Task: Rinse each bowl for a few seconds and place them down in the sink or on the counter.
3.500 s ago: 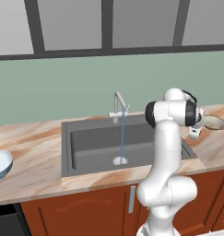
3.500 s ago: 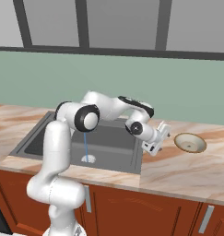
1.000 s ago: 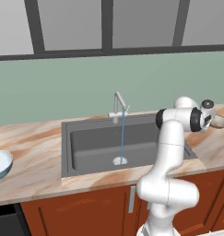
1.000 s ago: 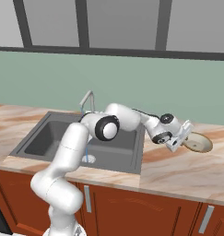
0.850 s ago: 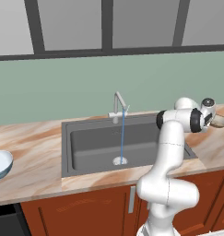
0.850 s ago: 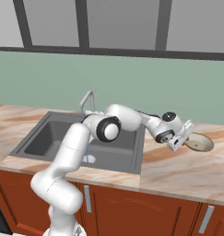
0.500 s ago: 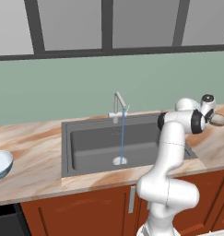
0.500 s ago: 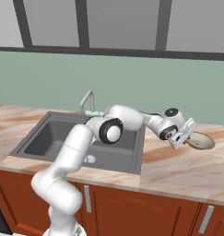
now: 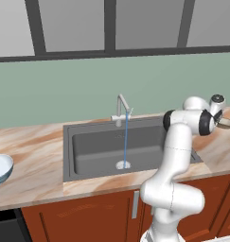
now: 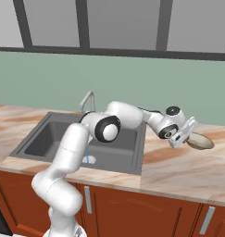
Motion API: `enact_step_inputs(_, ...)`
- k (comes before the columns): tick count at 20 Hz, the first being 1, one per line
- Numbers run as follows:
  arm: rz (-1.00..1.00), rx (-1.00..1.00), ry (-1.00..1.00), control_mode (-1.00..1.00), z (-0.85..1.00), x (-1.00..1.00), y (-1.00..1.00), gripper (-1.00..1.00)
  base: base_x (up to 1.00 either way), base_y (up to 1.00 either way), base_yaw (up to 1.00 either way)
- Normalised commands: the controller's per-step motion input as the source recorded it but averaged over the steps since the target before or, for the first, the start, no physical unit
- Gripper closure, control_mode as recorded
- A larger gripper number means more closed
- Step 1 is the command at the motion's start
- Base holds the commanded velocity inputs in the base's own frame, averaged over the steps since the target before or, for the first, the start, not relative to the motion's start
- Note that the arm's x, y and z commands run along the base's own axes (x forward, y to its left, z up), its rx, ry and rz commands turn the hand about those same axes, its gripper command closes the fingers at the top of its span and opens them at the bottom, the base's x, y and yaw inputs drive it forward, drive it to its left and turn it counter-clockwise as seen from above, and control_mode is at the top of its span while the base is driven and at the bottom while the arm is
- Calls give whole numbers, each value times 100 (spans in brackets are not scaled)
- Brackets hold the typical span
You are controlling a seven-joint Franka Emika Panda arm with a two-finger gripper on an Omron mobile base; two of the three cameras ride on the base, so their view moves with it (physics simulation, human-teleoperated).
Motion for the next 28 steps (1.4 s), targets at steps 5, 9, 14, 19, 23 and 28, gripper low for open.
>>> enact_step_inputs(5, 2, -13, -16, -100, 5, -29, 32, 100, 0, 0, 0)
enact_step_inputs(9, 7, -11, -8, -100, 33, -21, 29, 100, 0, 0, 0)
enact_step_inputs(14, 10, -8, -1, -100, 43, -24, 25, 100, 0, 0, 0)
enact_step_inputs(19, 10, -3, 6, -100, 37, -24, 19, 100, 0, 0, 0)
enact_step_inputs(23, 10, -3, 9, -100, 31, -28, 13, 100, 0, 0, 0)
enact_step_inputs(28, 9, -3, 5, -100, 22, -35, 17, 100, 0, 0, 0)
